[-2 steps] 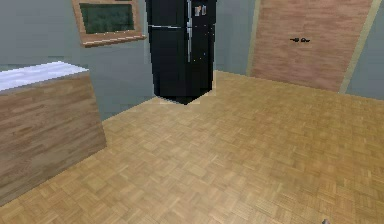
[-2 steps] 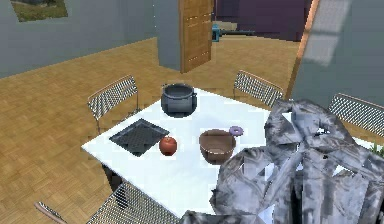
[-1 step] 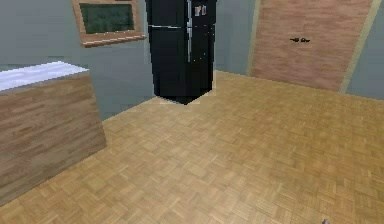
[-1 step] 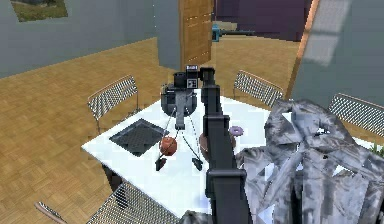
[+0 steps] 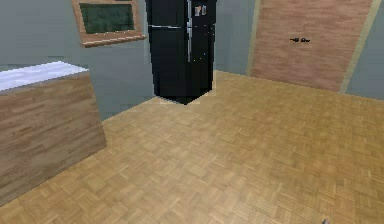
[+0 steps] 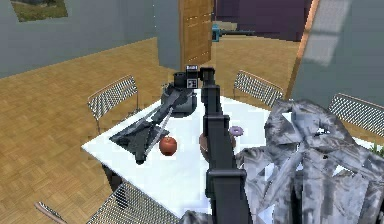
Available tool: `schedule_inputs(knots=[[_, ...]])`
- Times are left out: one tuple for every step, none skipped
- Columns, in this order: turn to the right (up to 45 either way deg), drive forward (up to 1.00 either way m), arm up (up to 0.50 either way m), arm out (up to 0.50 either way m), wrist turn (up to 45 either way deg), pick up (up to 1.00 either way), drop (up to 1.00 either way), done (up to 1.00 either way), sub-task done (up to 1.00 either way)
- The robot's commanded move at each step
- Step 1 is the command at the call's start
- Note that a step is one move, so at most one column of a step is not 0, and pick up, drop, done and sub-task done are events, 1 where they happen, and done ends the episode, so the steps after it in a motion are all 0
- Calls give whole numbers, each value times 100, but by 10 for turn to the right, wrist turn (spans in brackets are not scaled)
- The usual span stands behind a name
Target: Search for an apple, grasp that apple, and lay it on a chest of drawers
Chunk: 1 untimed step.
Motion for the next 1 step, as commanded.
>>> schedule_inputs(knots=[[0,0,0,0,450,0,0,0,0]])
